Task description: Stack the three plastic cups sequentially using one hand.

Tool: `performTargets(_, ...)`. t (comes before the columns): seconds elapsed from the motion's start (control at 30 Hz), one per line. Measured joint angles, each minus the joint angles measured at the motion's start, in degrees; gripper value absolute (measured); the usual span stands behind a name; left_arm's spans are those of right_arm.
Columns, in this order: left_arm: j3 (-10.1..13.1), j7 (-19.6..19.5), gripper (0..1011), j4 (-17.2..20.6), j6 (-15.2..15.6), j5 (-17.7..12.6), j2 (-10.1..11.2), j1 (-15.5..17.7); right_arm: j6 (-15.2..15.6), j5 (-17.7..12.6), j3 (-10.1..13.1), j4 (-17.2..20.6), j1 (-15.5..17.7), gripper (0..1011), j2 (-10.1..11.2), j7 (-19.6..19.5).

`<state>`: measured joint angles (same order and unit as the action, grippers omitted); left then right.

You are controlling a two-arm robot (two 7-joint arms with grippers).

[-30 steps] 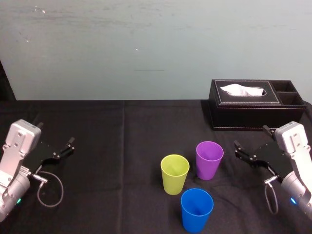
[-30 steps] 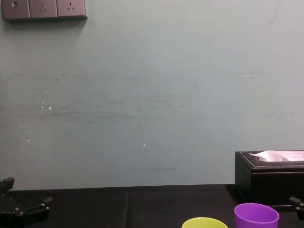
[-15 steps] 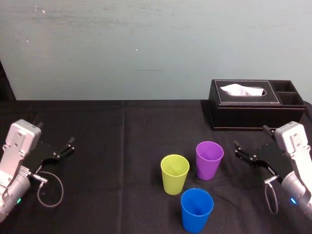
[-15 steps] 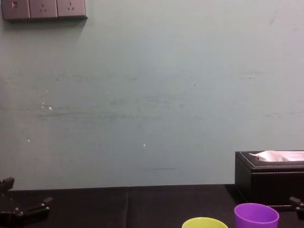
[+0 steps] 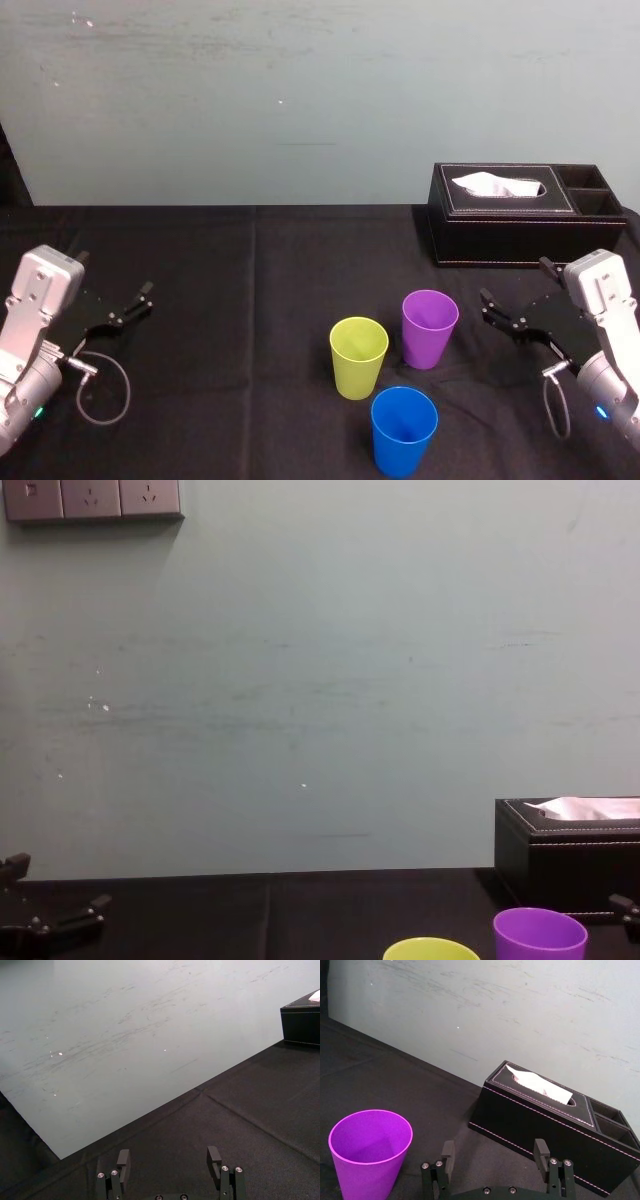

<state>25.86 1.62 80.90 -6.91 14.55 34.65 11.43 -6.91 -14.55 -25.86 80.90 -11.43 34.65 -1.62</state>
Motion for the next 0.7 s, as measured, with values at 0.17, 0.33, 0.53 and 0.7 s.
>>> performTargets(0.17,0.0,0.0,1000,0.0,0.0,0.0,0.0,0.0,0.0,0.0,0.0,0.0,0.0,1003,0.0,0.0)
performTargets(0.33,0.0,0.0,1000,0.0,0.0,0.0,0.0,0.0,0.0,0.0,0.0,0.0,0.0,1003,0.0,0.0)
performTargets(0.53,0.0,0.0,1000,0.0,0.0,0.0,0.0,0.0,0.0,0.0,0.0,0.0,0.0,1003,0.0,0.0)
performTargets(0.7,0.0,0.0,1000,0.0,0.0,0.0,0.0,0.0,-0.04,-0.35,0.73,0.49,0.34,1003,-0.08,0.29)
